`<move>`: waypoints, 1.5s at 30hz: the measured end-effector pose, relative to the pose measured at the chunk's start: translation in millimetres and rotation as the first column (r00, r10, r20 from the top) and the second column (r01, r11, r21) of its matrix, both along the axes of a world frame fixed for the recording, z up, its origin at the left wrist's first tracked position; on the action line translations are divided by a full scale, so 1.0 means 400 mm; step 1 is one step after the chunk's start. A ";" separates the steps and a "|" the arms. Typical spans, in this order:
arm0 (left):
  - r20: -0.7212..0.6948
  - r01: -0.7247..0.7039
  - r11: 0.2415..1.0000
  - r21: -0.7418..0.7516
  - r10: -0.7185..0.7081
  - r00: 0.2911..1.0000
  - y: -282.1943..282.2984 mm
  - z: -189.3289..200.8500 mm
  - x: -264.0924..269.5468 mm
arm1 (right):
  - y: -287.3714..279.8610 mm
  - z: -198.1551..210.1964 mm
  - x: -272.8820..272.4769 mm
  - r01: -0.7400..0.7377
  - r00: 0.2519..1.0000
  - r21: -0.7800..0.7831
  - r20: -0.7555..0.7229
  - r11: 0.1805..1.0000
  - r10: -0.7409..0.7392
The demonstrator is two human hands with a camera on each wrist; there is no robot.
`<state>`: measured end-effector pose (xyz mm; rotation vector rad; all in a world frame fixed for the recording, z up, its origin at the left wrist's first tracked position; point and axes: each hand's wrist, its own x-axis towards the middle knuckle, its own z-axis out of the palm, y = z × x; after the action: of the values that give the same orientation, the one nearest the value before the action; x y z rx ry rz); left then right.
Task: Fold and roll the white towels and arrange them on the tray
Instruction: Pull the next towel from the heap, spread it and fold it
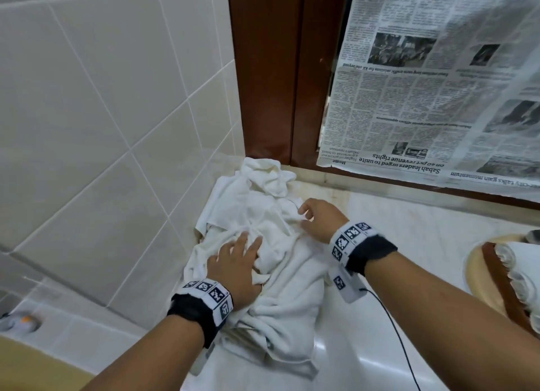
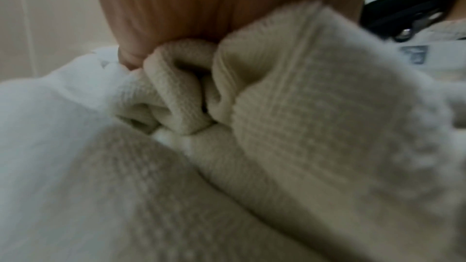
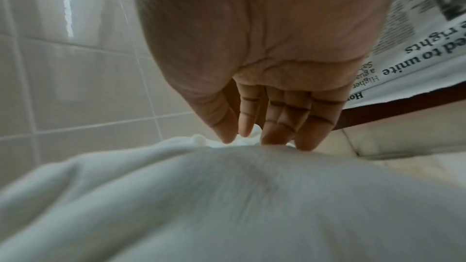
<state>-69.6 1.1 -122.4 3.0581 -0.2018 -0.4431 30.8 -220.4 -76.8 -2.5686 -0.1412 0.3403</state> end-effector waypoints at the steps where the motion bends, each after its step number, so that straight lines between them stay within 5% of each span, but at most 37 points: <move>1: -0.008 0.004 1.000 -0.007 -0.004 1.000 0.002 -0.001 0.003 | 0.012 -0.003 0.031 -0.006 1.000 -0.048 -0.006 0.999 0.006; 5: -0.009 0.027 0.999 -0.027 -0.027 1.000 0.014 -0.004 0.013 | 0.090 0.014 0.142 -0.101 0.991 -0.212 0.061 0.972 0.116; 8: 0.004 0.036 0.999 -0.036 -0.036 0.999 0.021 -0.013 0.018 | 0.169 0.022 0.221 -0.176 0.984 -0.368 -0.032 0.913 0.177; 13: 0.030 0.031 0.998 -0.054 -0.029 0.999 0.023 -0.032 0.017 | 0.218 0.008 0.309 -0.188 0.982 -0.442 -0.057 0.877 0.182; 15: 0.035 0.029 0.998 -0.053 -0.027 0.999 0.020 -0.038 0.023 | 0.212 0.029 0.336 -0.102 0.994 -0.367 -0.002 0.925 0.109; 17: 0.036 0.028 0.999 -0.045 -0.026 0.999 0.016 -0.045 0.036 | 0.203 0.081 0.351 0.108 0.982 -0.027 0.160 0.994 -0.102; 20: 0.052 0.014 0.999 -0.029 -0.012 0.999 0.003 -0.064 0.078 | 0.174 0.217 0.346 0.229 0.882 0.508 0.252 0.831 -0.397; 25: 0.057 -0.018 1.000 -0.010 0.019 0.998 -0.033 -0.066 0.198 | 0.068 0.459 0.276 -0.006 0.820 0.821 0.331 0.571 -0.467; 28: 0.064 -0.037 0.999 -0.029 0.039 0.997 -0.054 -0.068 0.284 | -0.031 0.545 0.199 -0.122 0.750 0.869 0.397 0.480 -0.529; 34: -0.010 -0.045 0.995 -0.089 0.044 0.999 -0.071 -0.055 0.410 | -0.188 0.580 0.020 -0.200 0.654 0.737 0.592 0.646 -0.472; 41: 0.108 -0.114 0.993 -0.008 0.114 0.988 -0.094 -0.021 0.335 | -0.259 0.687 -0.126 -0.367 0.467 0.778 0.628 0.510 -0.623; 45: 0.106 -0.125 0.991 -0.051 0.130 0.986 -0.156 0.115 0.321 | -0.289 0.811 -0.203 -0.406 0.534 0.781 0.624 0.475 -0.570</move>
<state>58.8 -61.2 -76.2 3.0305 -0.0187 -0.2608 -50.5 -336.0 247.6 -1.3694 -0.3984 -0.9252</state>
